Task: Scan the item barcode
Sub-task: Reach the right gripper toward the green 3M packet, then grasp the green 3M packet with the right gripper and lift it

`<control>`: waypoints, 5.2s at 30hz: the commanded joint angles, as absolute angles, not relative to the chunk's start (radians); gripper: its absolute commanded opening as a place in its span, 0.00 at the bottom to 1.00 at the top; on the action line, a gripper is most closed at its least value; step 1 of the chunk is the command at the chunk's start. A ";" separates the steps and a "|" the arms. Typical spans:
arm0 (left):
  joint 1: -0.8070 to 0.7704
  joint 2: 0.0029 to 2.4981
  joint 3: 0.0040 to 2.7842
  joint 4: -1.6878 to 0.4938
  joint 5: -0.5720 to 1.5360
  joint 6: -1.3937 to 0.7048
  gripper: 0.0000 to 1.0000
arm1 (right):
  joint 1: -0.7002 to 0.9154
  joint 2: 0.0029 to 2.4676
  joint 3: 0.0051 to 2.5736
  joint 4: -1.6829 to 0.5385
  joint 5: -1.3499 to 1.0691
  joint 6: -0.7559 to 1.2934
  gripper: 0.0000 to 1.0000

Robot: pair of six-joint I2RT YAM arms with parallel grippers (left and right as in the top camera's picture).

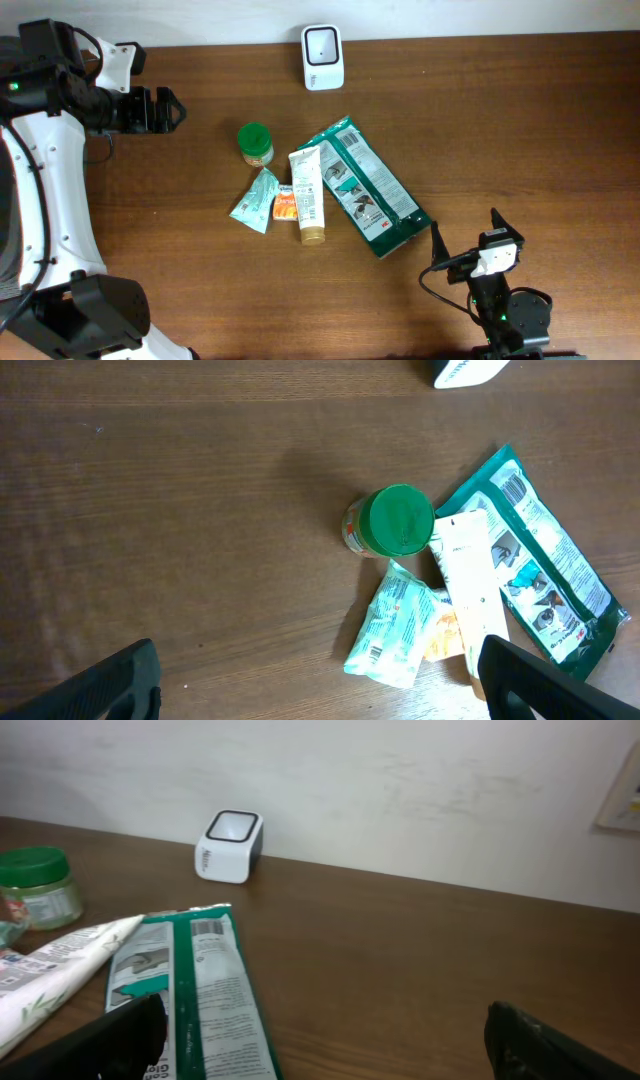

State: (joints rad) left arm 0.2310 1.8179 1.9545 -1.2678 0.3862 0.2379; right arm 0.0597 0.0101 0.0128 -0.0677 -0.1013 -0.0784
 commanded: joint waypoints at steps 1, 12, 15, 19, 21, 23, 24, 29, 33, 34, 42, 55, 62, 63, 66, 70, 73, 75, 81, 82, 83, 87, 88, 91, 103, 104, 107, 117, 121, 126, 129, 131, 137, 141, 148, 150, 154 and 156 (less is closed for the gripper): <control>0.230 1.825 1.950 -1.269 0.404 0.224 0.99 | 0.064 0.003 0.006 -0.071 -0.015 -0.077 0.98; 0.230 1.825 1.950 -1.269 0.404 0.224 0.99 | 0.064 0.097 0.308 -0.221 -0.174 -0.082 0.98; 0.230 1.825 1.950 -1.269 0.404 0.224 0.99 | 0.065 0.246 0.535 -0.368 -0.192 -0.131 0.99; 0.230 1.825 1.950 -1.269 0.404 0.224 0.99 | 0.065 0.549 0.877 -0.584 -0.273 -0.157 0.98; 0.230 1.825 1.950 -1.269 0.404 0.224 0.99 | 0.065 0.707 1.045 -0.705 -0.311 -0.165 0.98; 0.230 1.825 1.950 -1.269 0.404 0.224 0.99 | 0.065 0.865 1.220 -0.858 -0.357 -0.211 0.98; 0.230 1.825 1.950 -1.269 0.404 0.224 0.99 | 0.065 0.928 1.290 -0.926 -0.356 -0.210 0.98; 0.230 1.825 1.950 -1.269 0.404 0.224 0.99 | 0.065 1.244 1.562 -1.125 -0.368 -0.180 0.98; 0.230 1.825 1.950 -1.269 0.404 0.224 0.99 | 0.065 1.409 1.562 -1.093 -0.448 -0.104 0.98; 0.230 1.825 1.950 -1.269 0.404 0.224 0.99 | 0.065 1.459 1.562 -1.089 -0.457 -0.115 0.98; 0.230 1.825 1.950 -1.269 0.404 0.224 0.99 | 0.064 1.789 1.564 -1.074 -0.430 -0.115 0.95; 0.230 1.825 1.950 -1.269 0.404 0.224 0.99 | 0.065 1.851 1.563 -1.057 -0.430 -0.119 0.96; 0.230 1.825 1.950 -1.269 0.370 0.229 0.99 | 0.063 1.944 1.563 -1.004 -0.408 -0.126 0.96; 0.230 1.825 1.950 -1.269 0.370 0.229 0.99 | 0.062 1.954 1.563 -0.996 -0.411 -0.122 0.96; 0.230 1.825 1.950 -1.213 0.411 0.216 0.99 | 0.046 1.957 1.566 -0.992 -0.437 -0.114 0.96; 0.216 1.833 1.943 -1.108 0.753 0.159 0.99 | -0.027 1.957 1.566 -1.057 -0.514 -0.115 0.96; 0.082 1.880 1.934 -1.074 0.638 -0.006 0.47 | -0.046 1.957 1.565 -1.044 -0.558 -0.115 0.95; -0.054 1.902 1.934 -1.045 0.418 -0.192 0.00 | -0.046 1.957 1.565 -1.040 -0.558 -0.114 0.87; -0.368 1.911 1.876 -1.032 0.056 -0.541 0.00 | -0.046 1.957 1.565 -0.978 -0.573 -0.037 0.74; -0.391 1.922 1.852 -1.029 0.056 -0.586 0.00 | -0.046 1.957 1.565 -0.971 -0.573 -0.035 0.72; -0.415 1.942 1.821 -1.028 0.057 -0.631 0.00 | -0.046 1.957 1.565 -0.970 -0.573 -0.035 0.69; -0.504 2.075 1.753 -0.923 0.205 -0.673 0.00 | -0.046 1.957 1.565 -0.972 -0.573 -0.035 0.63; -0.517 2.101 1.753 -0.911 0.215 -0.704 0.00 | -0.046 1.957 1.565 -0.975 -0.572 -0.035 0.62; -0.527 2.160 1.753 -0.911 0.222 -0.778 0.00 | -0.046 1.957 1.565 -0.979 -0.572 -0.035 0.56; -0.532 2.294 1.753 -0.909 0.214 -0.813 0.00 | -0.012 2.008 1.556 -0.973 -0.522 -0.047 0.52; -0.532 2.295 1.753 -0.910 0.210 -0.812 0.00 | -0.007 2.018 1.554 -0.970 -0.524 -0.048 0.52; -0.527 2.313 1.753 -0.926 0.214 -0.770 0.00 | -0.007 2.057 1.554 -0.976 -0.548 -0.078 0.57; -0.526 2.357 1.753 -0.958 0.267 -0.743 0.00 | 0.004 2.260 1.554 -1.081 -0.739 -0.210 0.65; -0.526 2.357 1.753 -0.958 0.296 -0.720 0.00 | 0.088 2.284 1.551 -1.111 -0.764 -0.236 0.64; -0.523 2.357 1.753 -0.959 0.324 -0.709 0.00 | 0.132 2.284 1.551 -1.004 -0.857 -0.235 0.47; -0.510 2.357 1.753 -0.959 0.355 -0.709 0.00 | 0.088 2.279 1.555 -0.988 -0.891 -0.235 0.32; -0.501 2.357 1.753 -0.959 0.371 -0.704 0.00 | 0.059 2.255 1.555 -0.990 -0.895 -0.236 0.29; -0.496 2.356 1.761 -0.955 0.402 -0.627 0.00 | 0.046 2.172 1.554 -0.997 -0.913 -0.294 0.04; -0.496 2.356 1.763 -0.955 0.405 -0.611 0.00 | 0.107 2.178 1.547 -1.043 -0.870 -0.412 0.19; -0.489 2.354 1.773 -0.964 0.405 -0.552 0.00 | 0.147 2.175 1.549 -1.038 -0.838 -0.377 0.04; -0.469 2.339 1.819 -0.992 0.405 -0.542 0.00 | 0.105 2.138 1.551 -1.050 -0.863 -0.377 0.04; -0.417 2.246 1.968 -1.034 0.384 -0.472 0.00 | 0.027 2.001 1.553 -1.079 -0.864 -0.377 0.04; -0.389 2.187 2.030 -1.054 0.374 -0.434 0.00 | 0.010 1.936 1.553 -1.088 -0.859 -0.377 0.04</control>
State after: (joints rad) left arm -0.4294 2.3051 1.9366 -1.0321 0.4038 -0.5083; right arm 0.0231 2.0377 1.5528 -1.0782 -0.8368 -0.3717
